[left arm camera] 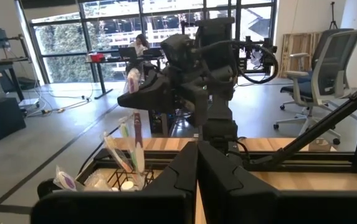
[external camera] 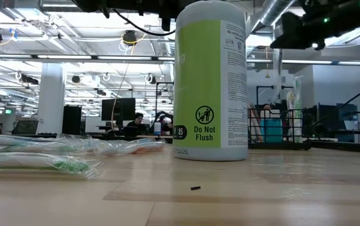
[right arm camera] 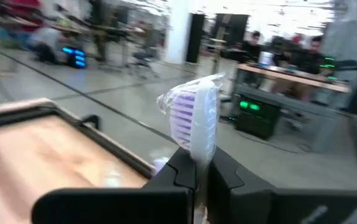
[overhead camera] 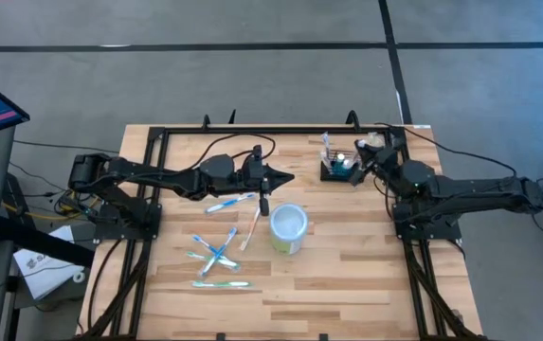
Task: Pick & Place toothbrushing station
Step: Put the purple toothbrush into the wire organizer
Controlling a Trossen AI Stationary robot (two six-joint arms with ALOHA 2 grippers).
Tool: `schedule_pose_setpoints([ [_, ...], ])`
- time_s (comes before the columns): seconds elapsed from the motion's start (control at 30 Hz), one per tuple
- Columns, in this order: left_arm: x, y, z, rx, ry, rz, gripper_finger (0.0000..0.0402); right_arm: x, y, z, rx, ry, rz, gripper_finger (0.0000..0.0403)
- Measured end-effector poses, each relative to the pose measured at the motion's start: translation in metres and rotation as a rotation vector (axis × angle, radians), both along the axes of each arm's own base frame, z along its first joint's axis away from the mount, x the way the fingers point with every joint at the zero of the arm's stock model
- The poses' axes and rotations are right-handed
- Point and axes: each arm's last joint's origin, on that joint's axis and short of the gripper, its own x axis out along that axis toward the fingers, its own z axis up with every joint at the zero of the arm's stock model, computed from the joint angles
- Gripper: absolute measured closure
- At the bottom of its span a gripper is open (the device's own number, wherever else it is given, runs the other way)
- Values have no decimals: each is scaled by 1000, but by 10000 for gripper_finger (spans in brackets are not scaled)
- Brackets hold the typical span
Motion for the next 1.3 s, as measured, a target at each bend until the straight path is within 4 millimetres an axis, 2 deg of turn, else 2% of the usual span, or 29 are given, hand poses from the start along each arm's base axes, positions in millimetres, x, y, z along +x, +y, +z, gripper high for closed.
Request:
schedule_pose_setpoints([
  [0.27, 0, 0, 0, 0, -1, 4, 401, -4, -10, -3, -5, 49, -148, 401],
  [0.6, 0, 0, 0, 0, 0, 3, 401, -9, -23, -6, -1, 89, -242, 400],
  [1.3, 0, 0, 0, 0, 0, -1, 401, -14, -35, -14, 67, 85, -302, 399],
])
